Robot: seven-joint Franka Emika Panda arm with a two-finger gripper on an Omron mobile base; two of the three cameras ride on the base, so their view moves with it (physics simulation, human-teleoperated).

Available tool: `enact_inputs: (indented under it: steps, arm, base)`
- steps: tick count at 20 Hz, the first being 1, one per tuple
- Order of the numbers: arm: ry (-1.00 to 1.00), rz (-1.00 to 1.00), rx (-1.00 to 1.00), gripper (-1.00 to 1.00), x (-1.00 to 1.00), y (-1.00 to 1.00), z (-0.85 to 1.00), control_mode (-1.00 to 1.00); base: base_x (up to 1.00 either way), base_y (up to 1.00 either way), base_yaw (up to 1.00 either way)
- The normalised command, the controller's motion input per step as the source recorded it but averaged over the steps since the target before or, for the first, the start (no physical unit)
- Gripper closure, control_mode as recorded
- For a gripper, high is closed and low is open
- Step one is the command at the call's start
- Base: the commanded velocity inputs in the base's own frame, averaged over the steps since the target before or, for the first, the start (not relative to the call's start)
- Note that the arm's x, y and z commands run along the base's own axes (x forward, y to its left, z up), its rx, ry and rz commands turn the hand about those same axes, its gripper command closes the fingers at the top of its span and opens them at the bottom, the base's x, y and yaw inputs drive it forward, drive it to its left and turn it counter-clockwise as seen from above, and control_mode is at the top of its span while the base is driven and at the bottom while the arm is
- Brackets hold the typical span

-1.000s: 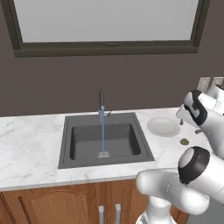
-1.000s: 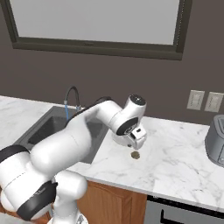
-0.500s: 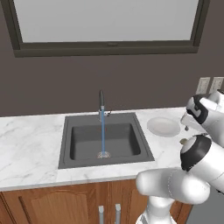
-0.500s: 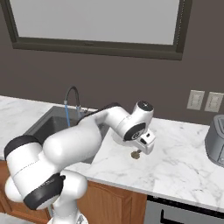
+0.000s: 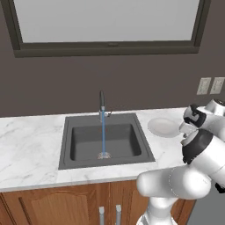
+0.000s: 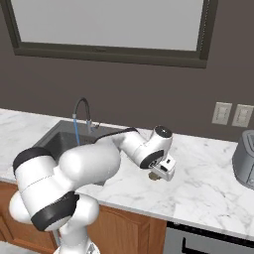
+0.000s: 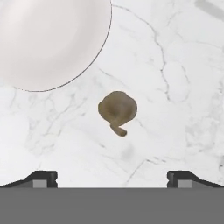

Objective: Turn on the sink faucet. Then move the garlic from the counter to the sink. Turn off the sink. Move the vegetable from the sink to the pot next to the stove. Finally move the pot to the front right burner.

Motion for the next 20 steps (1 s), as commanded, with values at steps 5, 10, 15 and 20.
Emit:
enact_inputs:
  steps: [5, 10, 15, 20]
  arm:
    - [0.00, 0.06, 0.00, -1.00, 0.32, -0.06, -0.26, -1.00]
    - [0.00, 0.01, 0.00, -1.00, 0.24, -0.09, -0.10, -1.00]
    - [0.00, 0.00, 0.00, -1.00, 0.17, -0.13, -0.13, -1.00]
    - [0.03, 0.01, 0.00, -1.00, 0.12, -0.11, -0.20, -1.00]
  base:
    - [0.00, 0.00, 0.00]
    - [0.00, 0.00, 0.00]
    - [0.00, 0.00, 0.00]
    - [0.00, 0.00, 0.00]
